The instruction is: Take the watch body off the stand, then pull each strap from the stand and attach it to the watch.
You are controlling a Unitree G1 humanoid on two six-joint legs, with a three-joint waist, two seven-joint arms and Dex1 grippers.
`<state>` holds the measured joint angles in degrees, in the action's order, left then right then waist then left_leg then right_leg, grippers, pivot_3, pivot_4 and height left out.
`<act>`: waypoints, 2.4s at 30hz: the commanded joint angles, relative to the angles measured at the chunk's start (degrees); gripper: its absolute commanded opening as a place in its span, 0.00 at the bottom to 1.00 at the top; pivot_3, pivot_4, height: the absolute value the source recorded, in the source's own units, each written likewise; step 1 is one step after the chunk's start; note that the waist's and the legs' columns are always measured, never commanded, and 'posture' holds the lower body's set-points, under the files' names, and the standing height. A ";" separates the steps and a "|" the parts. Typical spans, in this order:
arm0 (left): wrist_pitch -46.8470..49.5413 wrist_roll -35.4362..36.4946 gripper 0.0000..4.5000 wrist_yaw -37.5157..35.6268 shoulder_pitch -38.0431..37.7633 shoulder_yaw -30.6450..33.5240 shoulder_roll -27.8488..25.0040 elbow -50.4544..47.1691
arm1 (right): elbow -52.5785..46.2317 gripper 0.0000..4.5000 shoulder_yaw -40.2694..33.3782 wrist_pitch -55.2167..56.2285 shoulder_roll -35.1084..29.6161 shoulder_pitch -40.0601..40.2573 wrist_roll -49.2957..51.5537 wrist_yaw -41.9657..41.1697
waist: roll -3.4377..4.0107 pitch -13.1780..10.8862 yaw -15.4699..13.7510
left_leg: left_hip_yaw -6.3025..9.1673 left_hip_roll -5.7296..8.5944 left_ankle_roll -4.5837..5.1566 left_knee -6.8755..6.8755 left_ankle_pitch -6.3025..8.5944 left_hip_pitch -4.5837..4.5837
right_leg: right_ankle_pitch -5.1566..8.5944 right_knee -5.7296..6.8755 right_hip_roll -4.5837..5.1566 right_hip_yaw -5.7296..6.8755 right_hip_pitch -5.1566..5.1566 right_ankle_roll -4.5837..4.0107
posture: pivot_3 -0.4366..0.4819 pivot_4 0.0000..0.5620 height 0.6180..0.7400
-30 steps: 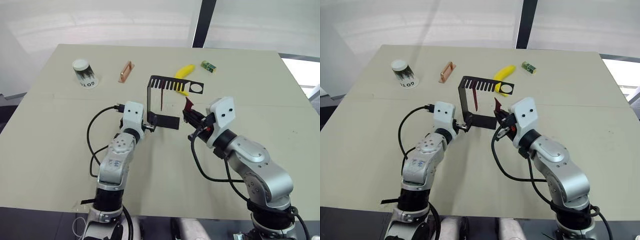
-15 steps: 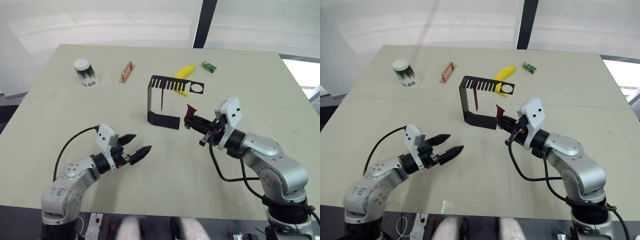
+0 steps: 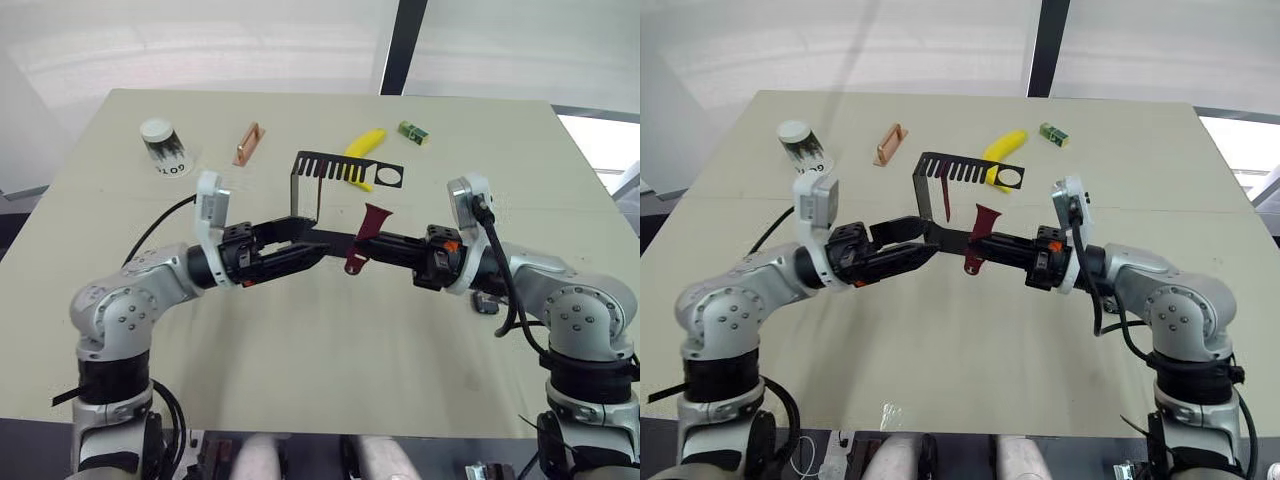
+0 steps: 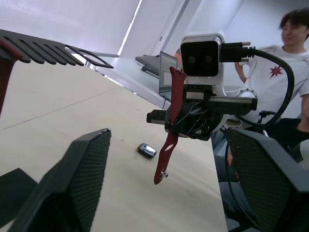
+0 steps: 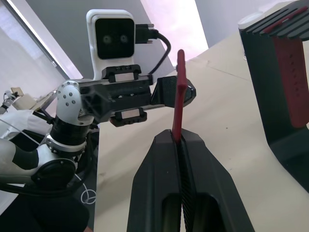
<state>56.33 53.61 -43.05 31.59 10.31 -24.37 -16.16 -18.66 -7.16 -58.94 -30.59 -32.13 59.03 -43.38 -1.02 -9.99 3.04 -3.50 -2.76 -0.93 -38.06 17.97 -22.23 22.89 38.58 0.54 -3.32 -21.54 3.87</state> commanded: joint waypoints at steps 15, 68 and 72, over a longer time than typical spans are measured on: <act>-0.25 1.75 0.61 1.78 3.47 -5.30 1.73 -0.23 | -1.93 0.00 3.76 2.52 -1.18 -0.43 -0.38 -4.44 | 0.00 0.00 0.14 | 0.01 0.00 -0.01 -0.02 0.00 -0.02 | 0.00 0.01 0.00 0.00 0.00 0.00 | 0.48 0.27 1.00; 0.74 7.60 0.25 4.95 2.81 -4.90 4.78 0.72 | -0.91 0.00 2.22 0.87 -2.01 -1.79 3.93 -3.39 | 0.00 0.00 0.10 | 0.04 0.00 -0.01 -0.05 0.00 -0.02 | 0.00 -0.02 0.01 0.00 0.00 0.00 | 0.48 0.27 1.00; 0.91 8.48 0.25 5.39 3.12 -4.58 5.21 0.65 | -0.87 0.00 2.37 0.88 -2.20 -1.80 4.01 -3.40 | 0.00 0.00 0.09 | 0.03 0.00 -0.01 -0.05 0.00 -0.02 | 0.00 -0.03 0.01 0.00 0.00 0.00 | 0.48 0.27 1.00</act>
<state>57.47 60.43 -37.90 34.51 4.51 -19.32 -14.87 -18.51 -3.01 -58.03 -32.19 -33.05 61.66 -46.96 -1.02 -9.99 3.13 -3.46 -2.77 -0.94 -38.11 17.96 -22.25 22.89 38.56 0.54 -3.32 -21.54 3.88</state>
